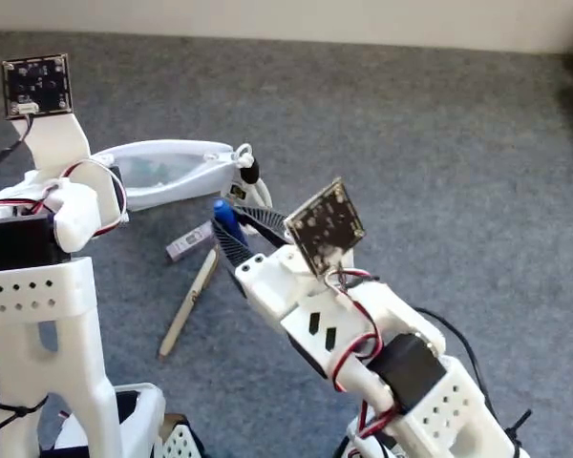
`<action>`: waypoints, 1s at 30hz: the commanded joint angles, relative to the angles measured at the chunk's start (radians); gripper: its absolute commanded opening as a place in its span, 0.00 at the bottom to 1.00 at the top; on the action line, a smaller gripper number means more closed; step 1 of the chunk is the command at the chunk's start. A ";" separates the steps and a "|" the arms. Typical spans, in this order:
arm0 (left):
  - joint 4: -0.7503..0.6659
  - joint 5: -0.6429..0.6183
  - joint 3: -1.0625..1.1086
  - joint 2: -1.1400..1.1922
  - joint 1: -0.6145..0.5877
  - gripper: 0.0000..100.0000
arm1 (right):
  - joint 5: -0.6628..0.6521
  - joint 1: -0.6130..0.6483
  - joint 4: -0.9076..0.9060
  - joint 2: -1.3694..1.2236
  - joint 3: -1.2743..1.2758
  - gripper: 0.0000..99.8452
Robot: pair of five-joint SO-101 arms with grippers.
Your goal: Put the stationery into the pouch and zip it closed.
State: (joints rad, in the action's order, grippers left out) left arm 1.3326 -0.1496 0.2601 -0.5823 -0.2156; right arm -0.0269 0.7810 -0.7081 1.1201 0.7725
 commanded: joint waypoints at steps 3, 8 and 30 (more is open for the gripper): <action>0.009 -0.011 0.001 0.021 0.021 0.01 | 0.008 0.058 0.157 0.024 -0.127 0.01; 0.009 -0.011 0.001 0.021 0.018 0.01 | 0.011 0.059 0.289 0.024 -0.120 0.01; 0.002 -0.009 0.030 0.021 0.018 0.01 | 0.006 0.059 1.004 0.008 -0.002 0.01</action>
State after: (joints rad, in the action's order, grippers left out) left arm 1.3311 -0.1496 0.2723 -0.5823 -0.2156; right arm -0.0269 0.8332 0.1956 1.1201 0.7572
